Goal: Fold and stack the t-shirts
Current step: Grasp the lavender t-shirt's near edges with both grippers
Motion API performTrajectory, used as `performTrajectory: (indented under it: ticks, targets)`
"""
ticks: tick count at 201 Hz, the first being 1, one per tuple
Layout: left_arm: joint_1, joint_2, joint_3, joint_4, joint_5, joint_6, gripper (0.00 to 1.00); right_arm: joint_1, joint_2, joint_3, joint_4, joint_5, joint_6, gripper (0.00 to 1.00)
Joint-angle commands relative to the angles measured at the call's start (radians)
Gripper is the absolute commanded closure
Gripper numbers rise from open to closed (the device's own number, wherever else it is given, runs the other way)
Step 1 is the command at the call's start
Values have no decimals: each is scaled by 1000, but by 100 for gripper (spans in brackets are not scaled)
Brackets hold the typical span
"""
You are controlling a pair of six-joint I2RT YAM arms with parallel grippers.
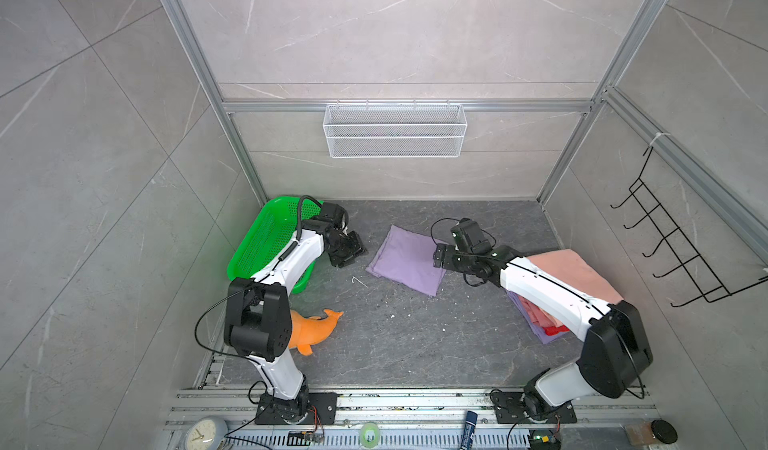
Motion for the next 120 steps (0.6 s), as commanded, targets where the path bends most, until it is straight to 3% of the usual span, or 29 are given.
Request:
performTrajectory:
  ticks: [1, 85, 120]
  targets:
    - [-30, 71, -7, 113, 20, -35, 54, 6, 70, -22, 83, -88, 33, 9]
    - [-43, 241, 39, 196, 27, -11, 59, 6, 194, -119, 141, -146, 117, 11]
    - [-47, 262, 46, 243, 60, -46, 73, 7, 242, -139, 159, -186, 143, 17]
